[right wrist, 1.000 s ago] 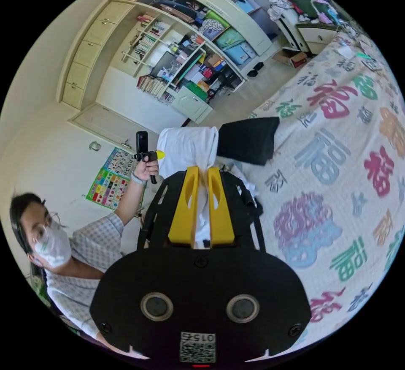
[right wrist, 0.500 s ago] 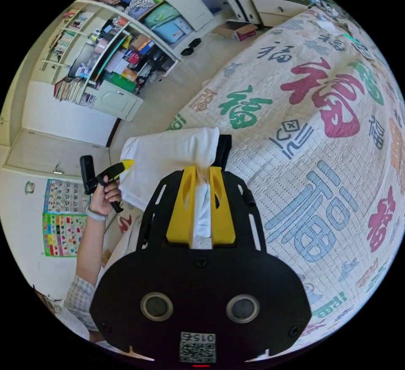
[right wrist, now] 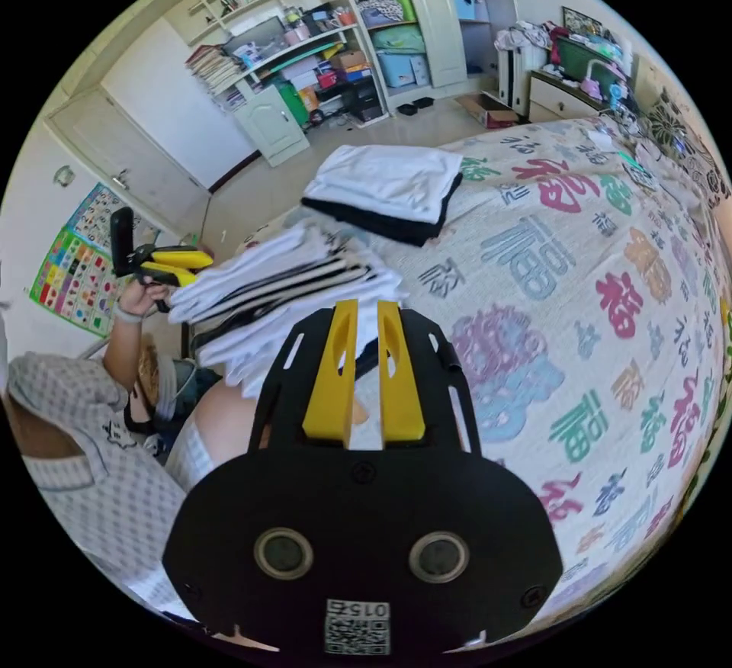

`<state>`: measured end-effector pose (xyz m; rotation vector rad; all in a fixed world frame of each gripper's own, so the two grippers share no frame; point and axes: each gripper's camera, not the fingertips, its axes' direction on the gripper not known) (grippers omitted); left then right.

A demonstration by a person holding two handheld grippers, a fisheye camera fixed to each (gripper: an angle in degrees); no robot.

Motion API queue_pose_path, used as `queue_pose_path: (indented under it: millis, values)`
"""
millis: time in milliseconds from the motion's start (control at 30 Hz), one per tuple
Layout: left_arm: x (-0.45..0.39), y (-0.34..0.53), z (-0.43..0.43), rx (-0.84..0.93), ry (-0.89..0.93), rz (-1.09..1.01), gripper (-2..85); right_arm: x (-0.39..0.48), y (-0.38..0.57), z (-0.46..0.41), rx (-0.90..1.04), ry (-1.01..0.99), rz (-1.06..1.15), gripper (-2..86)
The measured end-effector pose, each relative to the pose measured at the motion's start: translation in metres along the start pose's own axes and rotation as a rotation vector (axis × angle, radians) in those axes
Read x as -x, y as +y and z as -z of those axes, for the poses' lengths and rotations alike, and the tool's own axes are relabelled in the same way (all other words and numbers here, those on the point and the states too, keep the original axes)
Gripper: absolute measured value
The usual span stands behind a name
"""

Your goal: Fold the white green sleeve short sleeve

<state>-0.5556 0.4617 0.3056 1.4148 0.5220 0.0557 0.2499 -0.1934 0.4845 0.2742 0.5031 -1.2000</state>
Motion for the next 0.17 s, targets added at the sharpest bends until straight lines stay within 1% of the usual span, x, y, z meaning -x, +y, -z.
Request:
queue_pose_path:
  millis: [33, 100, 167]
  values:
    - [-0.01, 0.012, -0.004, 0.019, -0.055, 0.033, 11.9, 0.017, 0.029, 0.009, -0.021, -0.006, -0.016, 5.2]
    - [-0.021, 0.023, -0.013, 0.036, -0.079, 0.054, 11.1, 0.04, 0.074, 0.023, -0.06, -0.011, -0.051, 5.0]
    - [-0.029, 0.033, -0.015, 0.009, -0.083, 0.077, 7.0, 0.068, 0.127, 0.038, -0.059, -0.01, -0.087, 4.8]
